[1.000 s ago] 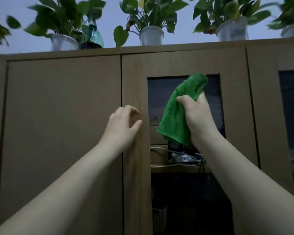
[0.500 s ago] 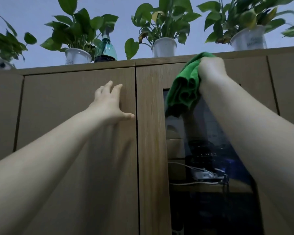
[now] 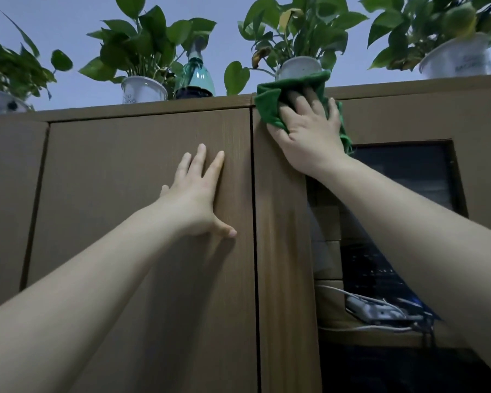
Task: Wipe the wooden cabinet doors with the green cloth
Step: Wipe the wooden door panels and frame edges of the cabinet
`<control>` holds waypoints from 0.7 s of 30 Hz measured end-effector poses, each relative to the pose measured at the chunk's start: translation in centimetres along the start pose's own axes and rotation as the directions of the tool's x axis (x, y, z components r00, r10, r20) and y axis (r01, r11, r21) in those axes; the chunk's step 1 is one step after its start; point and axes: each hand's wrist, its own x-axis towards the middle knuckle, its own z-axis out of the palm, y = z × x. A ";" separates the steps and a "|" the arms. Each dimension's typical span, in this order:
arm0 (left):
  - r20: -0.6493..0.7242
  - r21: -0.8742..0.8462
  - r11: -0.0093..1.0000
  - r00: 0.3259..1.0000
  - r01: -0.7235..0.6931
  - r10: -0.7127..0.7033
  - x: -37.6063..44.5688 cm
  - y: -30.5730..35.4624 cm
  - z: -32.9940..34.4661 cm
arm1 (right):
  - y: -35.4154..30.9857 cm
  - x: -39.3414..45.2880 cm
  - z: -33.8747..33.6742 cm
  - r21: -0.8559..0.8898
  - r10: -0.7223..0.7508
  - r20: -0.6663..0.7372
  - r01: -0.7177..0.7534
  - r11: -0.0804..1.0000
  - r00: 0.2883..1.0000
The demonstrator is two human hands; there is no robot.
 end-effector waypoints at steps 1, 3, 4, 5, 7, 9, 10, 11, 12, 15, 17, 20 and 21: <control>-0.007 0.006 1.000 1.000 -0.003 0.003 0.0 0.0 0.2 | -0.2 0.1 0.3 -0.007 -0.059 0.022 0.059 0.998 0.998; -0.020 0.012 1.000 1.000 -0.004 0.004 0.1 0.1 0.5 | -0.7 -0.1 0.7 -0.029 -0.198 0.065 0.200 0.979 0.978; -0.024 0.012 1.000 1.000 -0.002 0.003 0.2 0.1 0.5 | -1.0 -0.3 1.0 -0.049 -0.253 0.081 0.258 0.965 0.964; -0.024 0.010 1.000 1.000 0.000 0.001 0.2 0.2 0.5 | -1.2 -0.9 1.2 -0.067 -0.290 0.092 0.296 0.953 0.953; -0.025 -0.002 1.000 1.000 0.002 -0.002 0.2 0.2 0.5 | -1.5 -2.7 1.3 -0.079 -0.345 0.111 0.354 0.932 0.932; -0.023 -0.011 1.000 1.000 0.006 -0.006 0.1 0.2 0.4 | -1.5 -5.6 1.1 -0.074 -0.448 0.153 0.462 0.884 0.881; -0.020 -0.011 1.000 1.000 0.006 -0.006 0.0 0.2 0.3 | -1.2 -7.2 0.9 -0.068 -0.525 0.183 0.543 0.837 0.831; -0.018 -0.007 1.000 1.000 0.003 -0.003 -0.1 0.2 0.2 | -0.7 -8.6 0.7 -0.055 -0.602 0.214 0.625 0.779 0.769; -0.019 -0.005 1.000 1.000 0.000 0.000 -0.2 0.3 0.2 | 0.1 -9.4 0.3 -0.046 -0.672 0.240 0.700 0.713 0.700; -0.019 0.002 1.000 1.000 0.000 0.000 -0.3 0.4 0.2 | 2.2 -8.0 -0.9 -0.127 -0.720 0.238 0.755 0.643 0.652; -0.012 0.016 1.000 1.000 0.005 -0.005 -0.4 0.4 0.0 | 2.2 -5.2 -1.4 -0.159 -0.560 0.193 0.589 0.793 0.806; -0.008 0.010 1.000 1.000 0.007 -0.007 -0.4 0.4 0.1 | 0.6 -1.3 -0.5 -0.109 -0.299 0.150 0.316 0.942 0.942; -0.008 0.012 1.000 1.000 0.007 -0.007 -0.4 0.4 0.1 | -0.1 -0.3 0.1 -0.115 -0.268 0.148 0.286 0.951 0.952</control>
